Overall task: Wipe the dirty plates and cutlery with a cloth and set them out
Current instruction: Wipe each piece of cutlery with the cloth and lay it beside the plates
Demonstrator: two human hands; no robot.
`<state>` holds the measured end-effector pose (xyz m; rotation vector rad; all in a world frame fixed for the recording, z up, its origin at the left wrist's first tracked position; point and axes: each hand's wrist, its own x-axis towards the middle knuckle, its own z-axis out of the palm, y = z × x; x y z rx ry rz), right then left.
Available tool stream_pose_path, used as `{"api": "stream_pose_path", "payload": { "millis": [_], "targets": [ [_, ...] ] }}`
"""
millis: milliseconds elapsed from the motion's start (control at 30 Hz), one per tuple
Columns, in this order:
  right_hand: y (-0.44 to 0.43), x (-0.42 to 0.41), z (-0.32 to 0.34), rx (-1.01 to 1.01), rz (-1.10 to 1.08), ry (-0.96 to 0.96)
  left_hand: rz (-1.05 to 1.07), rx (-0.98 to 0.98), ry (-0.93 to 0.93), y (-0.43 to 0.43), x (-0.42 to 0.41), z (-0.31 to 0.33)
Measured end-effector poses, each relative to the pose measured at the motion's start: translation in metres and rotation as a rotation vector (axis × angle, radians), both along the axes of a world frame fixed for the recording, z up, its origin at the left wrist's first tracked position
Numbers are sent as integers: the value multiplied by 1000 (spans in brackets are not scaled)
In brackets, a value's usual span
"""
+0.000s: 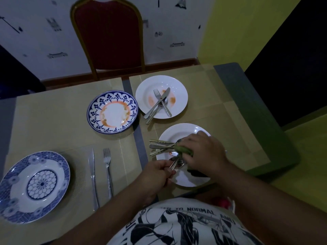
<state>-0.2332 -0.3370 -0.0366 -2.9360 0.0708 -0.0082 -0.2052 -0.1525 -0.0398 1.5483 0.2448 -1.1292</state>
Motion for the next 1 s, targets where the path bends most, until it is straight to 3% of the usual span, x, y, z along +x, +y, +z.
{"api": "stream_pose_path", "payload": {
  "millis": [233,500,700,833,1000],
  "targets": [
    [-20,10,12,76,-265,49,20,16,-37,3,2,0],
    [15,-10,1,150,-30,-35,0,-62,-10,2,-6,-1],
    [-5,5,0,132,-148,-2,20,-20,-46,7,-11,-3],
    [-18,6,1,115,-290,33,101,-21,42,12,-9,0],
    [5,-5,12,224,-110,-59,128,25,86,13,-6,1]
  ]
}}
